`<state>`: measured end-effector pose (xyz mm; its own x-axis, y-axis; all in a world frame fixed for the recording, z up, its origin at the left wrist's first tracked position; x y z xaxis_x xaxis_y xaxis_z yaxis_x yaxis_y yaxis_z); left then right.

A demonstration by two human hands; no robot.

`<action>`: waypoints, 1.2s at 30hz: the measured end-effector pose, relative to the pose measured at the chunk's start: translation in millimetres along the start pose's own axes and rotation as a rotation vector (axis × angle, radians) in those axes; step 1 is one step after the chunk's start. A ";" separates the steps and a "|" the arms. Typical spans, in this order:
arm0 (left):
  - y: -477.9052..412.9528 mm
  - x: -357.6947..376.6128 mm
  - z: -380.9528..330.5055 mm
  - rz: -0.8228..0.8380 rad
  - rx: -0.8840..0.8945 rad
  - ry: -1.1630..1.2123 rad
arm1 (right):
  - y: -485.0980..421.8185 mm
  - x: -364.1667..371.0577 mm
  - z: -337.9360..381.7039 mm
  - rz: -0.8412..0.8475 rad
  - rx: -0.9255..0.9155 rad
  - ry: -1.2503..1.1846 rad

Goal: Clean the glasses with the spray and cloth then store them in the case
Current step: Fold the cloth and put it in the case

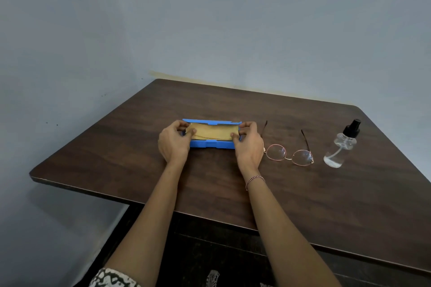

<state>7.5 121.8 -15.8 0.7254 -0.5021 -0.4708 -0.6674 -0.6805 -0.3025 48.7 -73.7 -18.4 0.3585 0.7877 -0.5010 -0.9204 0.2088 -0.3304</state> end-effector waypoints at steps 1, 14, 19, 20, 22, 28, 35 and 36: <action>-0.8 0.7 -0.4 -0.007 0.028 -0.016 | -0.6 0.4 0.0 -0.009 -0.010 0.009; 4.0 -0.1 0.4 -0.076 0.212 -0.126 | 6.5 2.6 8.8 -0.003 -0.166 0.196; 7.1 -3.0 -2.0 -0.079 0.230 -0.154 | 7.2 1.1 8.8 0.026 -0.190 0.248; 7.5 -3.3 -2.2 -0.080 0.228 -0.163 | 7.3 0.6 8.6 0.026 -0.188 0.249; 7.7 -3.5 -2.0 -0.080 0.222 -0.169 | 7.0 0.6 8.5 0.028 -0.188 0.253; 5.1 -2.9 1.3 -0.046 0.247 -0.199 | 7.7 2.5 10.0 0.034 -0.237 0.305; 4.6 -2.8 3.2 -0.042 0.184 -0.212 | 7.3 -0.9 10.8 -0.019 -0.241 0.394; 4.7 -1.8 3.3 -0.031 0.178 -0.218 | 7.7 -0.9 11.3 -0.027 -0.249 0.419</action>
<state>2.5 121.3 -19.1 0.7054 -0.3427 -0.6205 -0.6785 -0.5799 -0.4511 39.5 -66.2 -11.5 0.4604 0.4719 -0.7519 -0.8633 0.0405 -0.5031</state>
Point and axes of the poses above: each hand's wrist, its own y-axis away from the middle knuckle, its own x-axis out of the palm, z = x × y, the point moved 4 cm from there along -y, towards the middle knuckle, and after that the axes turned 2 degrees about x, right-handed, at the moved point
